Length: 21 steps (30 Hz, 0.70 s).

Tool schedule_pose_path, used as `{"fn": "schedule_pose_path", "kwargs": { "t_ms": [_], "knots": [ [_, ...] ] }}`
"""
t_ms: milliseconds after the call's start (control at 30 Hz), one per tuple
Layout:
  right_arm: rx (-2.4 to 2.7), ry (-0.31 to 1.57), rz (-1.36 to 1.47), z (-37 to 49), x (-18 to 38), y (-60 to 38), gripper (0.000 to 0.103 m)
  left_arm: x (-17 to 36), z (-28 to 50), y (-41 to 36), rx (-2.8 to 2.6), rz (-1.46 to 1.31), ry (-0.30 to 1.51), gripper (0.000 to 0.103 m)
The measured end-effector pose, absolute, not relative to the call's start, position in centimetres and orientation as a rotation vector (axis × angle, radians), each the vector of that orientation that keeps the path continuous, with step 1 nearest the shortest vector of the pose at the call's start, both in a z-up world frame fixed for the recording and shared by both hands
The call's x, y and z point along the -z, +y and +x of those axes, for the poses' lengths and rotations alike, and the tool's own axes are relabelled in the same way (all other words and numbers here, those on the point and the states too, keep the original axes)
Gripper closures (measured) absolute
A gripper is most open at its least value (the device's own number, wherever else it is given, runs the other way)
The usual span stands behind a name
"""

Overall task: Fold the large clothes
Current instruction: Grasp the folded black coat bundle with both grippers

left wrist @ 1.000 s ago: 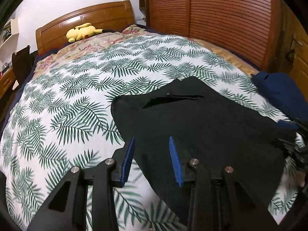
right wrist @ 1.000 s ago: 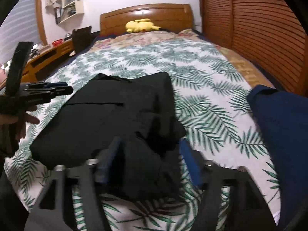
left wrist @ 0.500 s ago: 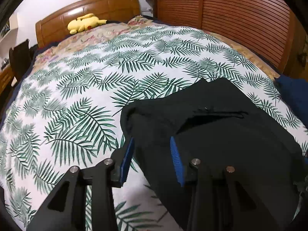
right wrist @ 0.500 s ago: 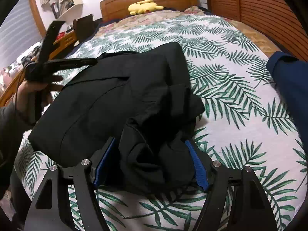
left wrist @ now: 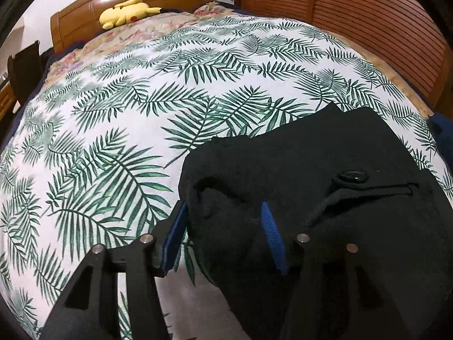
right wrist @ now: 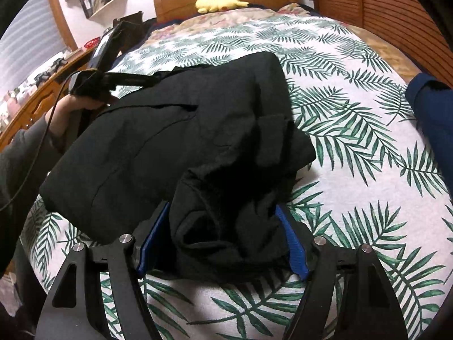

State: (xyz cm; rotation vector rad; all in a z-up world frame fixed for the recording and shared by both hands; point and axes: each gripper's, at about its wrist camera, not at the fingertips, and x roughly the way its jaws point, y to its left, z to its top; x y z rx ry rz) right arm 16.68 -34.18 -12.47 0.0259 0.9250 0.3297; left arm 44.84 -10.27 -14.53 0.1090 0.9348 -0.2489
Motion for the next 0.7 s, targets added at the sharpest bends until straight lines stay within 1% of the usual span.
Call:
{"fn": "schedule_pose_path", "kwargs": {
  "t_ms": [100, 133, 167, 200, 267, 333, 367, 400, 433, 467, 567, 700],
  "knots": [
    [-0.347, 0.939, 0.039, 16.8, 12.6, -34.1, 0.028, 14.4, 44.7, -10.3, 0.249, 0.120, 0.929, 0.050],
    [-0.352, 0.941, 0.040, 16.8, 12.6, -34.0, 0.028, 14.3, 44.5, -10.4, 0.253, 0.133, 0.924, 0.053],
    [-0.361, 0.946, 0.042, 16.8, 12.6, -34.0, 0.028, 14.2, 44.4, -10.5, 0.265, 0.140, 0.920, 0.060],
    [-0.373, 0.952, 0.044, 16.8, 12.6, -33.9, 0.029, 14.0, 44.2, -10.7, 0.277, 0.150, 0.924, 0.062],
    [-0.408, 0.966, 0.056, 16.9, 12.8, -33.7, 0.037, 13.7, 44.0, -10.7, 0.285, 0.156, 0.922, 0.073],
    [-0.442, 0.972, 0.060, 16.9, 12.8, -33.4, 0.043, 13.2, 43.9, -10.7, 0.287, 0.166, 0.917, 0.079],
    [-0.455, 0.969, 0.067, 16.9, 12.8, -33.5, 0.049, 12.8, 43.7, -10.6, 0.284, 0.171, 0.910, 0.083],
    [-0.471, 0.962, 0.074, 16.8, 12.6, -33.5, 0.054, 12.5, 43.5, -10.6, 0.277, 0.181, 0.903, 0.085],
    [-0.481, 0.949, 0.072, 16.6, 12.4, -33.5, 0.064, 12.1, 43.3, -10.5, 0.273, 0.187, 0.896, 0.087],
    [-0.489, 0.927, 0.065, 16.3, 11.9, -33.3, 0.073, 11.7, 43.1, -10.4, 0.269, 0.189, 0.886, 0.089],
    [-0.492, 0.878, 0.073, 16.0, 11.0, -33.4, 0.085, 10.2, 42.2, -9.8, 0.256, 0.196, 0.858, 0.090],
    [-0.471, 0.806, 0.080, 15.5, 9.7, -33.7, 0.090, 8.1, 40.8, -9.1, 0.235, 0.194, 0.816, 0.091]
  ]
}}
